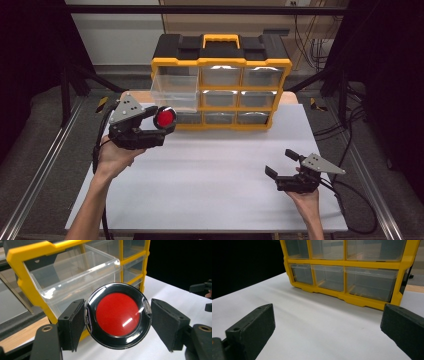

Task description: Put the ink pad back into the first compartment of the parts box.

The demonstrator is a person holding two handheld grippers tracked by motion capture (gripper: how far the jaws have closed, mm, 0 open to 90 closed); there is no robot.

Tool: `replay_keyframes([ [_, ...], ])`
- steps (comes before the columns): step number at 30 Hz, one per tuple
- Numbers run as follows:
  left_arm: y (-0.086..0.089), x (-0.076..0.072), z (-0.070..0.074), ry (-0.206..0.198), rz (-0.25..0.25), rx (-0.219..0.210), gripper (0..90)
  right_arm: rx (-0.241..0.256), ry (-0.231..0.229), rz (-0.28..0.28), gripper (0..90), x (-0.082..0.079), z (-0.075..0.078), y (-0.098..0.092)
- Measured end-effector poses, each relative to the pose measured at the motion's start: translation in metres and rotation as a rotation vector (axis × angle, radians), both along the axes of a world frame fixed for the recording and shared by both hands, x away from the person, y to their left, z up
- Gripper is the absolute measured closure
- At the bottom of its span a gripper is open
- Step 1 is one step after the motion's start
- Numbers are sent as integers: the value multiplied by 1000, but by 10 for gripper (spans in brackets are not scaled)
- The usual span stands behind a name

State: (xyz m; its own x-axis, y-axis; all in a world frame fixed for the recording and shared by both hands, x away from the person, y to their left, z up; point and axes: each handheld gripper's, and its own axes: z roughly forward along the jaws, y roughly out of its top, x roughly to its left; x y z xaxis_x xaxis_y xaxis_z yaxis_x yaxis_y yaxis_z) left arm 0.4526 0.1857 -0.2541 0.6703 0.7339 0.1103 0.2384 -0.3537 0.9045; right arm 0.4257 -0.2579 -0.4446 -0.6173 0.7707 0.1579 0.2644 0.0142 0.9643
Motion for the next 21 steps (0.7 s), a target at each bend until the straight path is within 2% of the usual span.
replay_keyframes([
  [21,-4,10,30,-35,24,-11,293,-2,-4,-4,3,0,0,-1],
])
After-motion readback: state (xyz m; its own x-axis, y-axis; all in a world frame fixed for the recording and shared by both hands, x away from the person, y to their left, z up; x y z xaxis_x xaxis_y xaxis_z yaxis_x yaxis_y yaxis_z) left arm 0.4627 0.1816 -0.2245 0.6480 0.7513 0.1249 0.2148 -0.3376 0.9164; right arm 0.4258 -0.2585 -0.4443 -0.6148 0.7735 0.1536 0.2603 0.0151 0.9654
